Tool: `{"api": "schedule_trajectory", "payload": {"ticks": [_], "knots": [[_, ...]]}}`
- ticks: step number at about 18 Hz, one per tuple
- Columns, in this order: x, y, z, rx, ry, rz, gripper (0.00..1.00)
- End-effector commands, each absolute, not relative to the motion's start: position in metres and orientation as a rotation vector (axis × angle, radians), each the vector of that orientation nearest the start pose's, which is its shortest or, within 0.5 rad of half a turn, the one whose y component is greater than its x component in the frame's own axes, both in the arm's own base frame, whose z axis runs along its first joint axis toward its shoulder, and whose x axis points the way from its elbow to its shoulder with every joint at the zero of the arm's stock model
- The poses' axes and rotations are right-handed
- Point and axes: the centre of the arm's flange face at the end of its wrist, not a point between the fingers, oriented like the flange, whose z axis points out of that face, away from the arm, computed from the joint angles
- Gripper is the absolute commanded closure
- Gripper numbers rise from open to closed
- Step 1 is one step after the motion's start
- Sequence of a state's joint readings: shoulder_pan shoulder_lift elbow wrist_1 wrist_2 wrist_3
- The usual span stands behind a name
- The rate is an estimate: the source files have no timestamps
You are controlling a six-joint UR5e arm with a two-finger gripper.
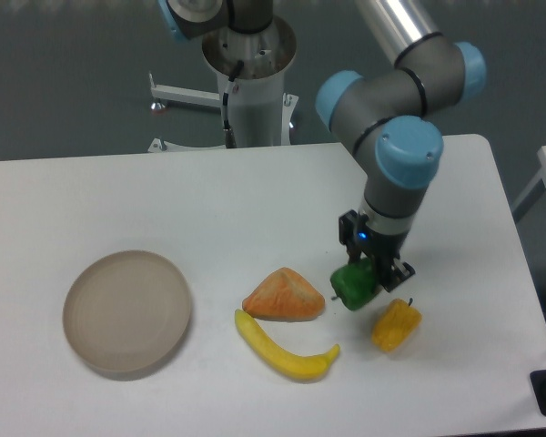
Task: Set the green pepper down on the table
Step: 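Lift the held green pepper and carry it toward the table center, then lower the green pepper onto the table beside the yellow pepper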
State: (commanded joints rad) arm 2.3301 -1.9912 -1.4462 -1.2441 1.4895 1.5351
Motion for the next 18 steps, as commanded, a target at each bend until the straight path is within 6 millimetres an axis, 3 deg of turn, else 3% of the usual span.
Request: {"api": "schedule_trajectory", "payload": {"ticks": [4, 18], "knots": [[-0.338, 0.546, 0.311, -2.772, 1.325, -0.078, 0.6], [-0.344, 0.49, 0.273, -2.715, 1.239, -0.26, 0.61]]}}
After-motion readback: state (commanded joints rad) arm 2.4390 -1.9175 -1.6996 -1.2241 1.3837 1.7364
